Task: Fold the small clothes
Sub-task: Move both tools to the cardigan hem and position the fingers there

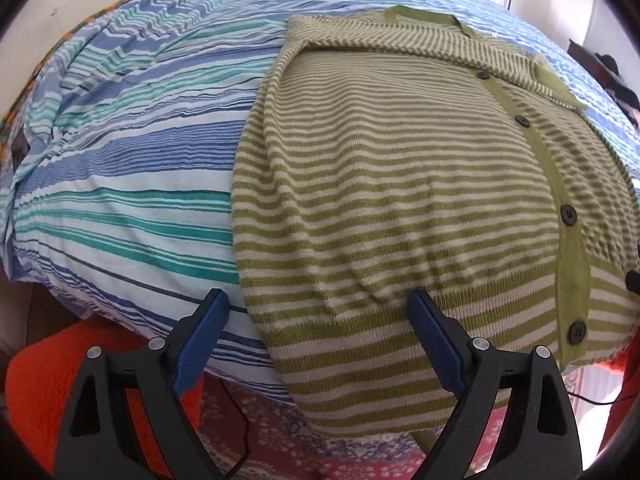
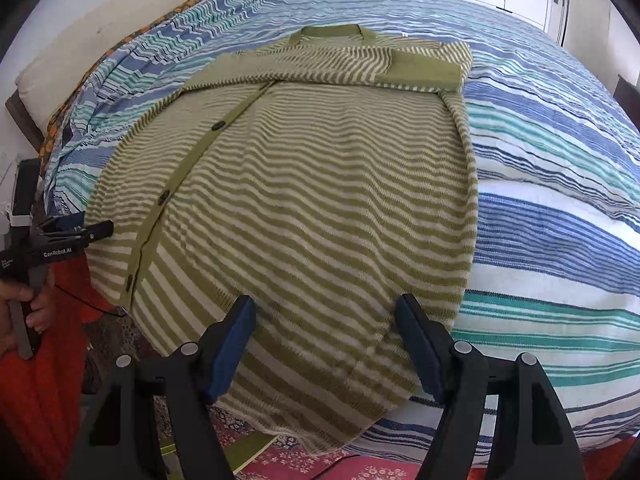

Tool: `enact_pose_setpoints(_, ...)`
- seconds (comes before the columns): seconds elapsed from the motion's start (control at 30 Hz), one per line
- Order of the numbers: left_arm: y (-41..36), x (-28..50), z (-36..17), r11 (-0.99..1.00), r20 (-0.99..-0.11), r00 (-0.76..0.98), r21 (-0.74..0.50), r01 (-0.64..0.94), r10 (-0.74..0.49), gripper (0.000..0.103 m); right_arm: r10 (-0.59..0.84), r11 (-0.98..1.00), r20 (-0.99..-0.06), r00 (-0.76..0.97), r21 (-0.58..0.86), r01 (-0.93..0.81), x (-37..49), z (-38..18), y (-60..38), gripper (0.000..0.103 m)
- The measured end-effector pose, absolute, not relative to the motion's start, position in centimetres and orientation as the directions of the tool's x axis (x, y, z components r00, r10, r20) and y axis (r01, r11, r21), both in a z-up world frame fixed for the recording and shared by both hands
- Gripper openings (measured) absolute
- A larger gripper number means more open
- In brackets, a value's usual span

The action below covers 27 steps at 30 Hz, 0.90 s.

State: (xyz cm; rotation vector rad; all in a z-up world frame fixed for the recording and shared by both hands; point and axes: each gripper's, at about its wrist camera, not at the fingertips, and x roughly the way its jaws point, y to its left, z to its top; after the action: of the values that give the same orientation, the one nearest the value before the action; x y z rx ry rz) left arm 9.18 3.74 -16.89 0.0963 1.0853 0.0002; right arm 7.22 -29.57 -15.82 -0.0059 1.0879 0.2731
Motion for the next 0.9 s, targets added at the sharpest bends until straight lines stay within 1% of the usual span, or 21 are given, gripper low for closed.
enact_pose_setpoints(0.1,3.9,9.1,-17.0,0.996,-0.886,0.461,0.081,0.046,0.051,0.093,0.214,0.965,-0.864,0.456,0.114,-0.236,7.0,-15.6,-29.3,0.077)
enact_pose_setpoints(0.3,4.0,9.2,-17.3,0.996,-0.890,0.451,0.088,0.031,0.065,0.095,0.217,0.965,-0.859,0.465,0.116,-0.236,6.8,-16.5,-29.3,0.082)
enact_pose_setpoints(0.9,4.1,9.7,-17.9,0.995,-0.899,0.432,0.095,0.020,0.077,0.100,0.219,0.964,-0.850,0.480,0.111,-0.243,6.3,-16.6,-29.0,0.086)
